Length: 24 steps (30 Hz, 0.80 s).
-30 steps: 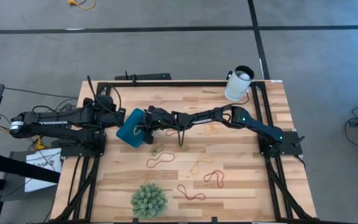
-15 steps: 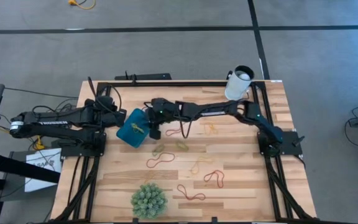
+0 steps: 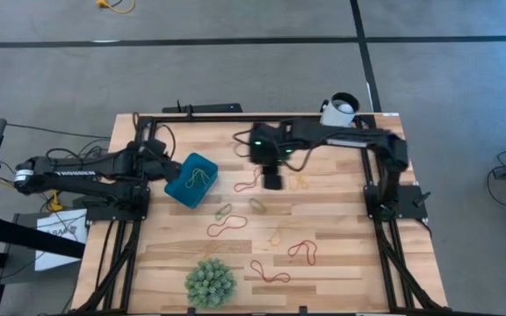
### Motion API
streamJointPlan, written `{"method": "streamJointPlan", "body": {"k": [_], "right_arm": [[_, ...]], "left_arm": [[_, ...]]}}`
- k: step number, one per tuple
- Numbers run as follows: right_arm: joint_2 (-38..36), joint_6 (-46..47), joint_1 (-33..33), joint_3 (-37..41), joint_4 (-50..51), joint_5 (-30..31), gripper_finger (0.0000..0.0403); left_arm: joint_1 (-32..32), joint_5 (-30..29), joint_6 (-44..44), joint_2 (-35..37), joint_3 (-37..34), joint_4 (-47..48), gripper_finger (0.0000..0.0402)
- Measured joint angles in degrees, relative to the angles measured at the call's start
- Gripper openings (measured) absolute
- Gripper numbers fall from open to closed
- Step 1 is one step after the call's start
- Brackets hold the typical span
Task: Pick and place items into bin
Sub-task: Put the yellow rubber band into the blue bin
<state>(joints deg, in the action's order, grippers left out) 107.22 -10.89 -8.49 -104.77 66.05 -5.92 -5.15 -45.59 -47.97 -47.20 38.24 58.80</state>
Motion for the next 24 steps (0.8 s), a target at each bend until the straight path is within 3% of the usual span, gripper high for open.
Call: {"method": "streamJointPlan", "body": {"k": [3, 9, 12, 17, 21, 24], "right_arm": [[-5.35, 0.73, -0.32, 1.45, 7.38, 1.15, 0.0106], [-20.09, 2.32, -3.45, 7.11, 6.71, 6.20, 0.0093], [-29.44, 2.32, -6.01, 16.05, -1.63, 6.07, 0.0090], [-42.69, 6.88, -9.27, 37.58, -23.75, 1.07, 0.0092], [-46.68, 8.97, -9.66, 50.54, -35.42, -4.14, 0.0092], [-45.87, 9.02, -9.64, 56.02, -36.26, -4.46, 0.0093]], "left_arm": [[2.55, 1.17, 4.88, -0.01, 0.00, -6.55, 0.0075], [7.54, 3.04, 17.89, 0.00, 0.00, -25.04, 0.0075], [8.92, 4.40, 22.33, -0.02, 0.00, -30.05, 0.0075], [9.29, 4.38, 23.24, -0.04, 0.00, -30.59, 0.0075], [9.29, 4.60, 22.55, -0.04, 0.00, -29.46, 0.0075], [9.29, 6.50, 21.88, -0.04, 0.00, -28.77, 0.0075]]}}
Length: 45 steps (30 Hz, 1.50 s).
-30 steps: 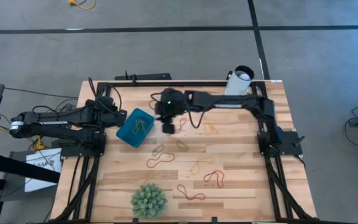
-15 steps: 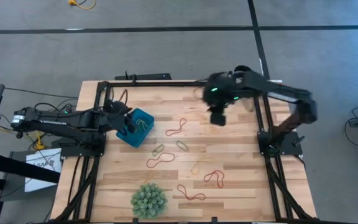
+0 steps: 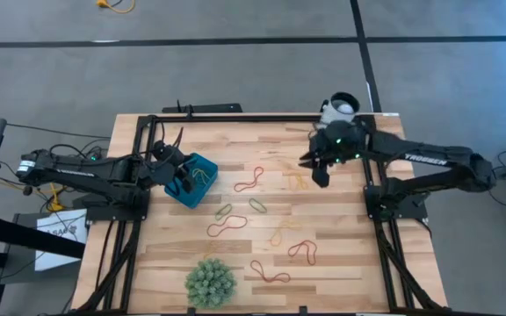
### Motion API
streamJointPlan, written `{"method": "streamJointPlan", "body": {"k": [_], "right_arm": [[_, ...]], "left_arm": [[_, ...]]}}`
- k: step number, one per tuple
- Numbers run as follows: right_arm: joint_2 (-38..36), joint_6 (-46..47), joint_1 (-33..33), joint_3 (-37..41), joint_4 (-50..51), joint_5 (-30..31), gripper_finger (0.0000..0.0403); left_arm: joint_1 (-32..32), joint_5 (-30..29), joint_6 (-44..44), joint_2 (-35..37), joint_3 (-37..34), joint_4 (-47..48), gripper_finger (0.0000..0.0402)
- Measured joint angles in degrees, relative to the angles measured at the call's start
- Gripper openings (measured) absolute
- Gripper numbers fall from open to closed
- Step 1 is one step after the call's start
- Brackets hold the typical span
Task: Pick and place items into bin
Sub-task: Put the yellow rubber band into the blue bin
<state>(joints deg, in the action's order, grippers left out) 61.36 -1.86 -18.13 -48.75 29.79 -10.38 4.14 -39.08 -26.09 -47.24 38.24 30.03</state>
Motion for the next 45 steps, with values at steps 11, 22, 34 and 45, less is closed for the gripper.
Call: {"method": "streamJointPlan", "body": {"k": [11, 22, 34, 45], "right_arm": [[16.15, 8.29, 2.79, 8.65, -5.32, 11.28, 0.0093], [30.43, 12.92, 6.17, 7.25, -9.22, 19.66, 0.0093], [35.01, 11.47, 5.44, 5.47, -12.20, 20.12, 0.0065], [32.70, 4.93, 7.35, 4.41, -11.27, 21.08, 0.0001]], "left_arm": [[0.00, 1.72, 0.58, 0.00, 0.00, 0.98, 0.0075], [0.00, 1.09, 0.82, -0.01, 0.00, 2.32, 0.0075], [0.00, 0.91, 0.81, 0.00, 0.00, 3.66, 0.0075], [0.00, 1.15, 0.29, -0.02, 0.00, 5.41, 0.0075]]}}
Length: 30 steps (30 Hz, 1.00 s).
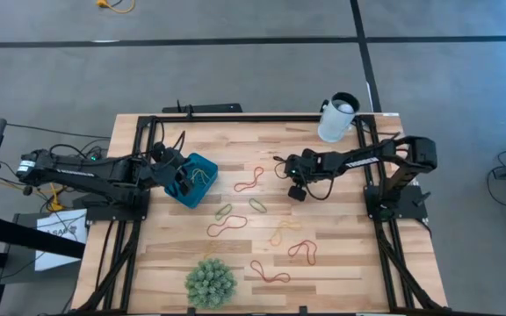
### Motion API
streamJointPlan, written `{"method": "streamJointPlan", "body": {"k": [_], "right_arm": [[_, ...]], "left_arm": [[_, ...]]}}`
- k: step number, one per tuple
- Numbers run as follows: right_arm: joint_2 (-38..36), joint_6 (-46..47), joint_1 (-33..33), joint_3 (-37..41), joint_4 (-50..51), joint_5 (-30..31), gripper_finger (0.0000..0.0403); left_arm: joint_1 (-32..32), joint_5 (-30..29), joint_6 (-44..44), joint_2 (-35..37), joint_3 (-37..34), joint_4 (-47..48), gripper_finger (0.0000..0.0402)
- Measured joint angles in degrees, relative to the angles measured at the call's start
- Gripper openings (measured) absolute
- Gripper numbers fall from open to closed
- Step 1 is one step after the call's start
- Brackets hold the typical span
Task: Pick and place items into bin
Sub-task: Put the yellow rubber band into the blue bin
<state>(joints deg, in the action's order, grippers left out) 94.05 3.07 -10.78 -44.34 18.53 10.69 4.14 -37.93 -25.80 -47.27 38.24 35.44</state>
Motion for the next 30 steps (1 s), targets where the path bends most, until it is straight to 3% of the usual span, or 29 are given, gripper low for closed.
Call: {"method": "streamJointPlan", "body": {"k": [7, 12, 16, 20, 25, 30], "right_arm": [[-6.90, -3.62, 1.52, -6.51, -1.75, -0.45, 0.0001], [-6.03, -7.46, 2.68, -10.15, -14.55, -2.82, 0.0001], [-0.01, -8.26, 3.83, -12.29, -32.45, -10.00, 0.0000], [7.68, -8.08, 4.87, -17.76, -45.56, -17.16, 0.0000], [19.51, -8.10, 7.01, -30.24, -48.25, -18.33, 0.0000], [30.21, -8.24, 7.92, -43.61, -46.88, -18.55, 0.0000]], "left_arm": [[0.00, 0.02, -0.69, 0.00, 0.00, -0.11, 0.0075], [0.00, -0.28, -0.92, 0.00, 0.00, -0.22, 0.0075], [-0.02, -4.64, -2.71, 0.00, 0.00, -0.48, 0.0075], [-0.10, -13.30, -7.23, 0.02, 0.00, 0.15, 0.0075], [-0.60, -26.04, -9.95, 0.07, 0.00, 1.18, 0.0075], [-2.44, -33.97, -11.08, 0.08, 0.00, 3.90, 0.0075]]}}
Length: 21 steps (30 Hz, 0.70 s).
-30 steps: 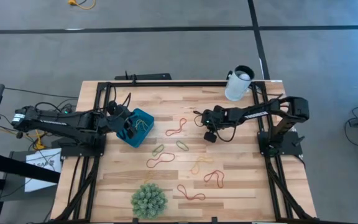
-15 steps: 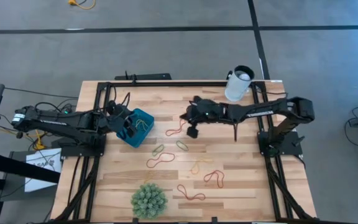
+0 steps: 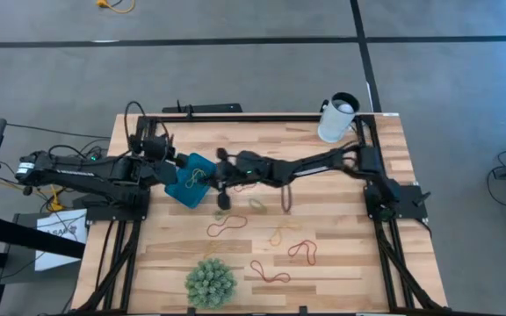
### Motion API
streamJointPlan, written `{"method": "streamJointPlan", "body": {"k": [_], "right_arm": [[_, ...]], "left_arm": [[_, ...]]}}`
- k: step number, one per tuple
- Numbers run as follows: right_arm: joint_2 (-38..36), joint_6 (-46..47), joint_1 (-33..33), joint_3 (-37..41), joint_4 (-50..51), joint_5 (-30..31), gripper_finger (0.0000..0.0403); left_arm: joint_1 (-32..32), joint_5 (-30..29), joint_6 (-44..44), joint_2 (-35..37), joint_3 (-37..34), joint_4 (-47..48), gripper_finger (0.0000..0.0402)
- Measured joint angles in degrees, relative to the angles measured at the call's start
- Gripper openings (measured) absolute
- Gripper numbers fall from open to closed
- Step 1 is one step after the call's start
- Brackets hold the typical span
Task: Pick and place items into bin
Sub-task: Put the yellow rubber band into the blue bin
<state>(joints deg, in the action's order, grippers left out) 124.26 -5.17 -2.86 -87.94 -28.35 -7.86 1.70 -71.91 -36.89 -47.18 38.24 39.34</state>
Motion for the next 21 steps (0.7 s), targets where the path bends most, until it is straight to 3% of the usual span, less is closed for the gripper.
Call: {"method": "streamJointPlan", "body": {"k": [8, 16, 21], "right_arm": [[8.17, 0.09, -1.37, -17.23, 7.45, 0.22, 0.0000], [8.30, -0.46, -1.79, -19.07, 14.53, 0.30, 0.0000], [10.79, -0.65, -1.82, -19.23, 13.83, 0.26, 0.0000]], "left_arm": [[-2.60, -1.94, -3.41, -0.02, 0.00, 4.52, 0.0075], [-3.24, -3.61, -3.45, 1.68, 0.00, 5.21, 0.0075], [-3.24, -3.15, -3.45, 2.37, 0.00, 5.28, 0.0075]]}}
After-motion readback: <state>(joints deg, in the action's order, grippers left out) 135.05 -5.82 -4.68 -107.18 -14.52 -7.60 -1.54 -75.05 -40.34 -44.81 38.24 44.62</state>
